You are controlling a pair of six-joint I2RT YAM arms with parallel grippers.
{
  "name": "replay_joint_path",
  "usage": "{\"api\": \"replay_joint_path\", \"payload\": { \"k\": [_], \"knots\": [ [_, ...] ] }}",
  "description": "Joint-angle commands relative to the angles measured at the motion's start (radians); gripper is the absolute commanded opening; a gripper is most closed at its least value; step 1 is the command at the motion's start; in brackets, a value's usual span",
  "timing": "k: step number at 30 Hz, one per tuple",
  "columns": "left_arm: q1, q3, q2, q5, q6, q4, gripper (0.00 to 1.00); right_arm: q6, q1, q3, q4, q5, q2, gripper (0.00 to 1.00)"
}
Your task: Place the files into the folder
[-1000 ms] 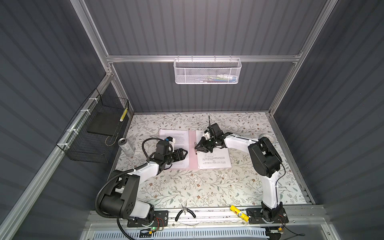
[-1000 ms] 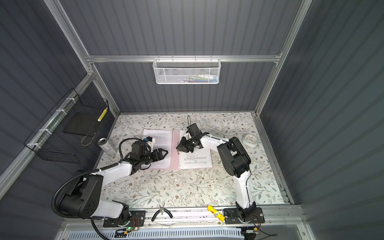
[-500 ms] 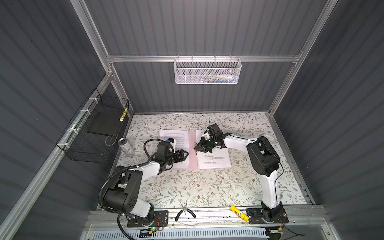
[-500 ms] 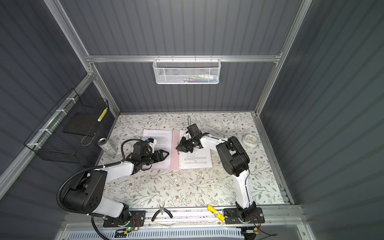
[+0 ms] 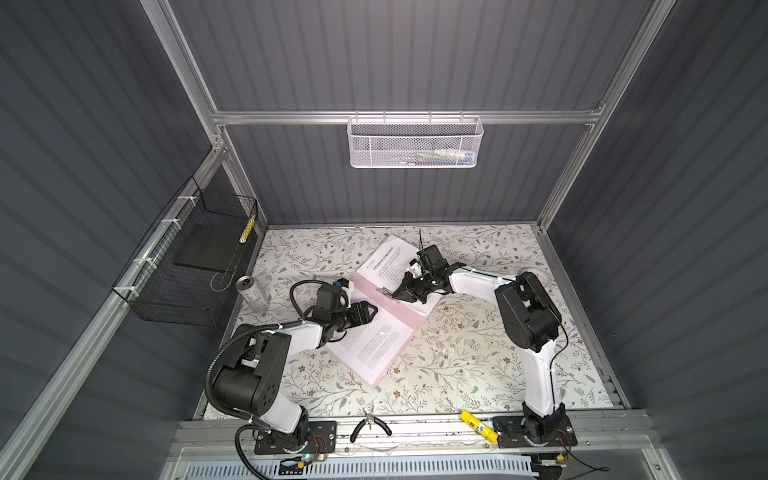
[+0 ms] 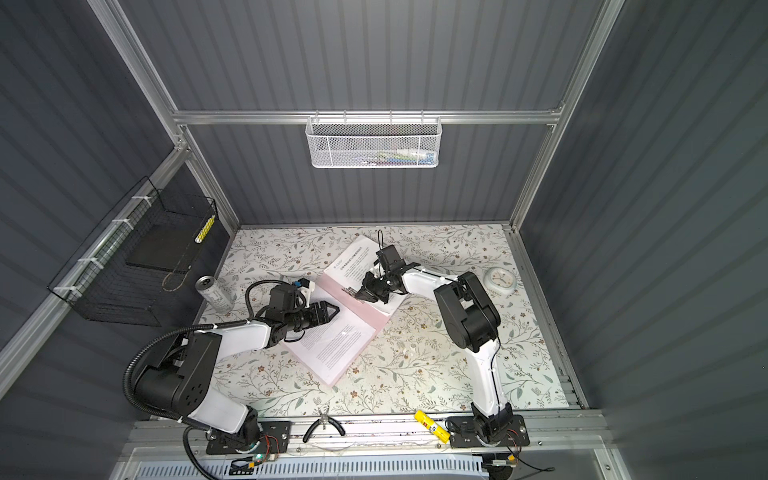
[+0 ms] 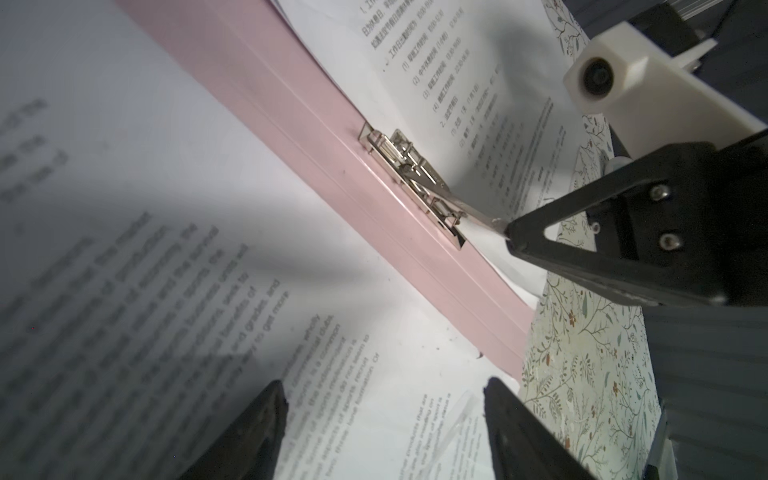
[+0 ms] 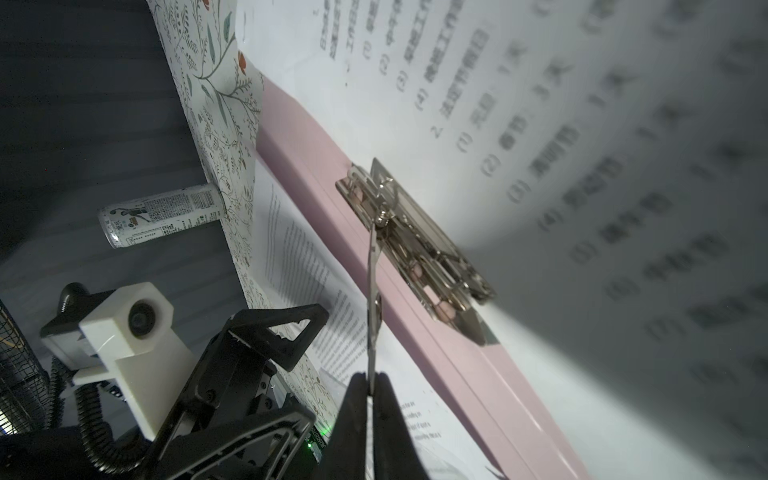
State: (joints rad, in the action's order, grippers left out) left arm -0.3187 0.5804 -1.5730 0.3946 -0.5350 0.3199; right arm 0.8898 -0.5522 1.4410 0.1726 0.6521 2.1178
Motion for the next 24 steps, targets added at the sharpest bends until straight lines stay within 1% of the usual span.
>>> {"api": "replay_joint_path", "payload": {
  "k": [1, 15, 21, 24],
  "knots": [
    [0.009, 0.014, -0.036, 0.022, 0.003, 0.016, 0.76, -0.012, 0.003, 0.014, 0.007, 0.012, 0.002, 0.1],
    [0.029, 0.053, -0.143, -0.034, -0.002, 0.039, 0.76, 0.019, 0.005, -0.029, -0.037, 0.036, -0.011, 0.09],
    [0.054, 0.102, -0.155, -0.058, 0.038, -0.002, 0.76, 0.04, 0.004, -0.063, -0.064, 0.055, -0.033, 0.09],
    [0.075, 0.136, -0.161, -0.058, 0.064, -0.038, 0.76, 0.04, 0.005, -0.071, -0.065, 0.06, -0.051, 0.12]
  ]
}}
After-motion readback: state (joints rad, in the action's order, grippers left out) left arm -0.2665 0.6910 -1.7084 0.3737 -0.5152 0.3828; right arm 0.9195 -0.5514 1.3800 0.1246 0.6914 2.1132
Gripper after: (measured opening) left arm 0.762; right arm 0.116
